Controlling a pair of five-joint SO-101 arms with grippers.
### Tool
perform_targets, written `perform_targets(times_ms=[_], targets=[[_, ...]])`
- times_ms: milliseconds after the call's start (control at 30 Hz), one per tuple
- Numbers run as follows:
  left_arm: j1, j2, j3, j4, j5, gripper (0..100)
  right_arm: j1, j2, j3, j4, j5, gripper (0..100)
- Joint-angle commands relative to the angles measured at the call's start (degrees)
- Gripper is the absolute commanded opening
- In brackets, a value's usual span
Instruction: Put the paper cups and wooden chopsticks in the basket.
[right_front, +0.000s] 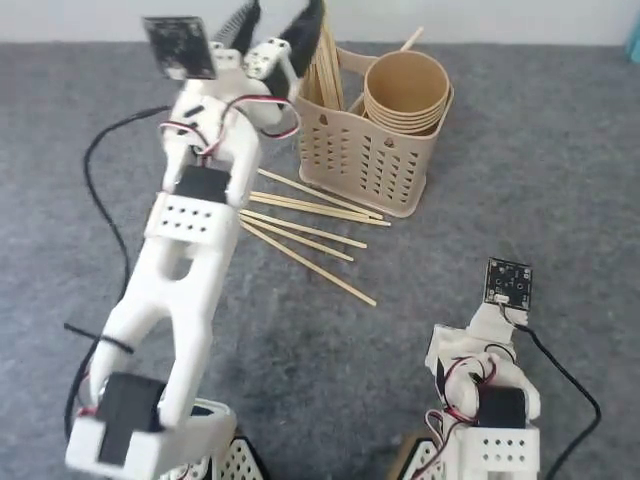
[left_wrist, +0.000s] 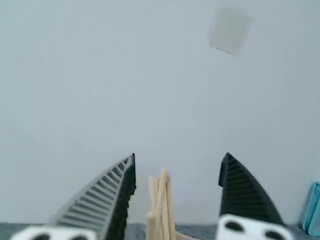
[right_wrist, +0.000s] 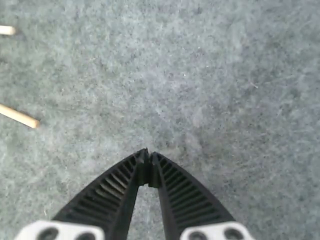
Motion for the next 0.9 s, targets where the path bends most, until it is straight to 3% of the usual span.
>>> perform_targets(times_ms=[0,200,300,467,633,733,867], targets=[[-4.7,-11.0,-0.4,10.2,0.1,23,0.6,-1.2,1.1,0.3,0.5,0.8],[-17.6,-24.4,1.9,37.5,-0.2,23,0.6,-1.2,1.1,0.3,0.5,0.8],[-22.3,-29.1,10.6,42.1,-0.2,23,0.6,-1.2,1.1,0.3,0.5,0.8],[-24.9,-34.2,33.4,38.9,0.1,23,0.6,-1.2,1.1,0.3,0.5,0.8],[-18.8,-36.0,53.0,22.5,0.1,23,0.6,-1.2,1.1,0.3,0.5,0.8],[-14.9,-36.0,55.7,18.8,0.1,23,0.6,-1.2,1.1,0.3,0.5,0.8],[-13.1,-35.8,53.8,23.2,1.3,23,0.6,-1.2,1.1,0.3,0.5,0.8]])
